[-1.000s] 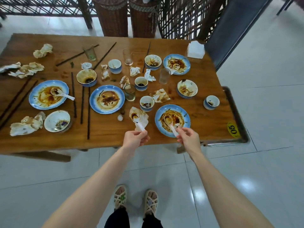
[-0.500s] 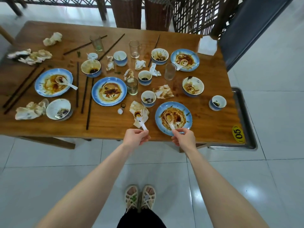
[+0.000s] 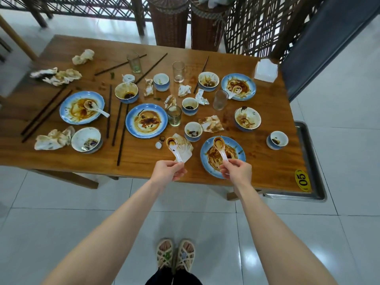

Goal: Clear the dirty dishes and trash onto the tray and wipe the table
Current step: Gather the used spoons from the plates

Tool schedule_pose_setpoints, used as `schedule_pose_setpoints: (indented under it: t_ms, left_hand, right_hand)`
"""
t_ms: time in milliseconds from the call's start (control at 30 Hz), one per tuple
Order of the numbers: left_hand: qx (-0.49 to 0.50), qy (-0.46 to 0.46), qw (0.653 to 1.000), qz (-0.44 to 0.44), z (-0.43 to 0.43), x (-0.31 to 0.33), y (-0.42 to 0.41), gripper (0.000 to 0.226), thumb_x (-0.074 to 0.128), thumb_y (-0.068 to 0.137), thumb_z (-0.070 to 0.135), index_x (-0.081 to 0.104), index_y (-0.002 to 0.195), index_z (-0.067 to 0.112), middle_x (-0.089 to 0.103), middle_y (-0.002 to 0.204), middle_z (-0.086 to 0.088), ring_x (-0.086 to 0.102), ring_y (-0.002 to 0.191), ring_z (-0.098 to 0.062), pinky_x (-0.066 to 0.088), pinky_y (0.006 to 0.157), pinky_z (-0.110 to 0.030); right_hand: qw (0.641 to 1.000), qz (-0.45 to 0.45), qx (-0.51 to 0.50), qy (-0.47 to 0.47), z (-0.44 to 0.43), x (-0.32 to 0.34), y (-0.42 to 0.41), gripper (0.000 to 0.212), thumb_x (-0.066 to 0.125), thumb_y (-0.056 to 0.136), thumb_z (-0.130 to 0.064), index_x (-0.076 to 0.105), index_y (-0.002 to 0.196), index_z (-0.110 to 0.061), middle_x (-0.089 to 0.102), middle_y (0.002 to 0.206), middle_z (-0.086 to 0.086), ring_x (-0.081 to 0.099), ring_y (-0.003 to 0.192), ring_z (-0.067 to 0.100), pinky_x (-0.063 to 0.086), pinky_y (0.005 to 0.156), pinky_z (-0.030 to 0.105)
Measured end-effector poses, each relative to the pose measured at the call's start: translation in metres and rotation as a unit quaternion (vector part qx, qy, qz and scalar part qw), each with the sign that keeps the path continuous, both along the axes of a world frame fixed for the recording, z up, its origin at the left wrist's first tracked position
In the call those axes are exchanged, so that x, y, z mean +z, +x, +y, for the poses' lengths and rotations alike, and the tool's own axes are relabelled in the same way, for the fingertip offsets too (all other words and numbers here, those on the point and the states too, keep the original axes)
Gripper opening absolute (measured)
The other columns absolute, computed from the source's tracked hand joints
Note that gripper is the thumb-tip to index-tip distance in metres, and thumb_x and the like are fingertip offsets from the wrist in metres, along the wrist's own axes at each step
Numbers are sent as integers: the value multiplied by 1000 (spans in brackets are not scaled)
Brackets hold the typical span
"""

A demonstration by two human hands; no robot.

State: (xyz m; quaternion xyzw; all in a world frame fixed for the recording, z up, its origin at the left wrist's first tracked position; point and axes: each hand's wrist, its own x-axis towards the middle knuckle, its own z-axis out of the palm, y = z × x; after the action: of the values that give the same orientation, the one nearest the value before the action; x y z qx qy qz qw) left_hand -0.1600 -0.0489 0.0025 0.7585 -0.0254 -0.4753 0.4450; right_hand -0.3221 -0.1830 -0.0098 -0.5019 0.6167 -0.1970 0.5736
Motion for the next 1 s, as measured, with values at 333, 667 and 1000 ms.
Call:
schedule_pose_setpoints:
  t_ms: [333, 667, 1000]
  left_hand:
    - [26, -27, 999, -17, 3, 23, 54, 12, 65, 91, 23, 71, 86, 14, 74, 73, 2, 66, 60, -4, 47, 50, -13]
    - [4, -52, 998, -28, 4, 22, 176, 13, 64, 92, 20, 70, 88, 9, 73, 78, -5, 64, 66, -9, 53, 61, -18]
    - [-45, -42, 997, -39, -4, 9, 273, 19, 62, 94, 22, 72, 86, 8, 72, 78, -3, 64, 66, -8, 50, 56, -16]
  right_hand:
    - [998, -49, 22, -25, -5, 29, 66, 4, 66, 89, -11, 68, 89, -7, 71, 70, 6, 65, 56, 10, 53, 54, 22]
    - [997, -72, 36, -6, 3, 38, 195, 4, 65, 90, -10, 66, 86, -9, 71, 68, 5, 65, 53, 9, 54, 52, 19]
    - [997, -45, 56, 5, 16, 25, 297, 6, 66, 89, -9, 67, 92, -4, 70, 69, 6, 63, 50, 9, 48, 48, 17]
